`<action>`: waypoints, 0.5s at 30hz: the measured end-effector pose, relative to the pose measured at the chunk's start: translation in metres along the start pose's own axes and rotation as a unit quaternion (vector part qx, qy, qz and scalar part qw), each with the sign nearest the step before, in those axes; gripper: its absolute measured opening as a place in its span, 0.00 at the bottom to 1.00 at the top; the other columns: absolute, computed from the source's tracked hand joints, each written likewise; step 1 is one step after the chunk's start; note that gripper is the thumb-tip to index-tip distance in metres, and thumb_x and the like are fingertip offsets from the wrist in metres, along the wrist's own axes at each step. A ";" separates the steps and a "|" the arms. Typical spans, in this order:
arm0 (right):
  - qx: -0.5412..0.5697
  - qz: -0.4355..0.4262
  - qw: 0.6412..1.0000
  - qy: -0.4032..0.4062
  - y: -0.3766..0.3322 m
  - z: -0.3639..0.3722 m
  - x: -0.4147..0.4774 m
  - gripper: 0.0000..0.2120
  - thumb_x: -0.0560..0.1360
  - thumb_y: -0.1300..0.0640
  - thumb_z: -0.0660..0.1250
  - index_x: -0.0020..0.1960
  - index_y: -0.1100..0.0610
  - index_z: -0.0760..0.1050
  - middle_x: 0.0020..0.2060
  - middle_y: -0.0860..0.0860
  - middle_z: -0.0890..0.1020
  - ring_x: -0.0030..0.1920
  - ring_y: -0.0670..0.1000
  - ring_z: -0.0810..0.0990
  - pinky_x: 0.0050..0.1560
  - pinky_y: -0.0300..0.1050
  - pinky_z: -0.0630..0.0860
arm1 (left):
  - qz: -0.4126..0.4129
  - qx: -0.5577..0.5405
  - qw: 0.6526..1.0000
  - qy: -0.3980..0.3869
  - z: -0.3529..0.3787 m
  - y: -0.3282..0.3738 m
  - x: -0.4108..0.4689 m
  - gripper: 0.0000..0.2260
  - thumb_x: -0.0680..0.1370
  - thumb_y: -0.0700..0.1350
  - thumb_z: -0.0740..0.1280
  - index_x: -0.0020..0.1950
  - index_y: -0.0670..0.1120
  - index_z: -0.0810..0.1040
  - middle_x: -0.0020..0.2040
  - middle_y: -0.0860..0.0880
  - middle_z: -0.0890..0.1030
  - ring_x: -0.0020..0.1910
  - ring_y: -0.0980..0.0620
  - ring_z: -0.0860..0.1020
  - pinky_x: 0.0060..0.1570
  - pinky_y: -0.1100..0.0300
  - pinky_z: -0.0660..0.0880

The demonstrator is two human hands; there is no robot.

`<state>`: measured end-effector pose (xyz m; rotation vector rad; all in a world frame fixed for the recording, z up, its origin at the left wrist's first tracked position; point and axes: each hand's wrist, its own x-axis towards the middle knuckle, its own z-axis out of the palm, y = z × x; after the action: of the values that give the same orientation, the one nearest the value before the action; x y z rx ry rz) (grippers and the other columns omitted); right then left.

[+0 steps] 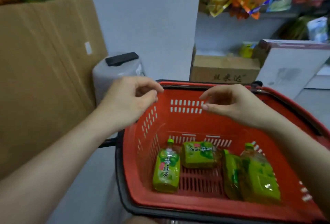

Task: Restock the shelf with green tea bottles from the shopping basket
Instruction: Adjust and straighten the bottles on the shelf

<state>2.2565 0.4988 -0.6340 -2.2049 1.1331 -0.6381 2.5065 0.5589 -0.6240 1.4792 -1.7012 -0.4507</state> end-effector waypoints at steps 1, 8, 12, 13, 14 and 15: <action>-0.014 0.013 1.000 0.000 0.017 -0.004 -0.002 0.13 0.69 0.48 0.72 0.51 0.52 0.82 0.40 0.49 0.85 0.41 0.45 0.83 0.47 0.42 0.79 | 0.004 0.005 1.000 -0.023 0.022 0.002 0.011 0.10 0.75 0.40 0.67 0.41 0.55 0.82 0.34 0.55 0.83 0.33 0.60 0.79 0.39 0.62 0.76; -0.116 0.120 0.984 -0.060 0.087 -0.028 0.013 0.18 0.69 0.41 0.72 0.56 0.47 0.78 0.48 0.46 0.81 0.51 0.46 0.80 0.53 0.43 0.76 | 0.035 0.061 0.987 -0.143 0.144 -0.007 0.049 0.06 0.75 0.44 0.69 0.42 0.54 0.82 0.34 0.62 0.79 0.34 0.69 0.75 0.38 0.70 0.68; -0.148 0.326 0.931 -0.073 0.169 -0.014 0.002 0.32 0.71 0.43 0.72 0.70 0.55 0.68 0.66 0.54 0.75 0.65 0.56 0.74 0.65 0.49 0.70 | 0.053 0.111 0.978 -0.170 0.157 -0.028 0.039 0.05 0.75 0.43 0.69 0.48 0.52 0.82 0.40 0.58 0.80 0.38 0.62 0.77 0.44 0.67 0.73; -0.143 0.375 0.913 -0.078 0.187 -0.005 -0.007 0.37 0.71 0.43 0.72 0.73 0.57 0.64 0.69 0.56 0.72 0.68 0.58 0.72 0.67 0.50 0.68 | 0.055 0.118 0.978 -0.160 0.156 -0.031 0.040 0.06 0.75 0.43 0.69 0.48 0.51 0.82 0.40 0.57 0.80 0.39 0.59 0.77 0.45 0.62 0.73; -0.144 0.413 0.894 -0.098 0.203 0.008 -0.017 0.40 0.70 0.43 0.72 0.74 0.58 0.60 0.71 0.57 0.70 0.69 0.58 0.71 0.68 0.50 0.68 | 0.044 0.114 0.982 -0.146 0.154 -0.034 0.043 0.06 0.74 0.42 0.69 0.48 0.52 0.82 0.40 0.57 0.80 0.40 0.57 0.77 0.44 0.61 0.72; -0.159 0.439 0.875 -0.132 0.215 0.022 -0.027 0.43 0.69 0.42 0.73 0.75 0.57 0.57 0.71 0.58 0.69 0.69 0.59 0.70 0.68 0.51 0.67 | 0.030 0.108 0.985 -0.134 0.151 -0.035 0.046 0.06 0.74 0.42 0.68 0.47 0.53 0.82 0.38 0.58 0.79 0.40 0.56 0.77 0.44 0.62 0.70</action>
<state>2.1352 0.4245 -0.7991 -1.6428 1.9640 0.2506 2.4148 0.4710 -0.7247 1.5713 -2.0564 -0.4612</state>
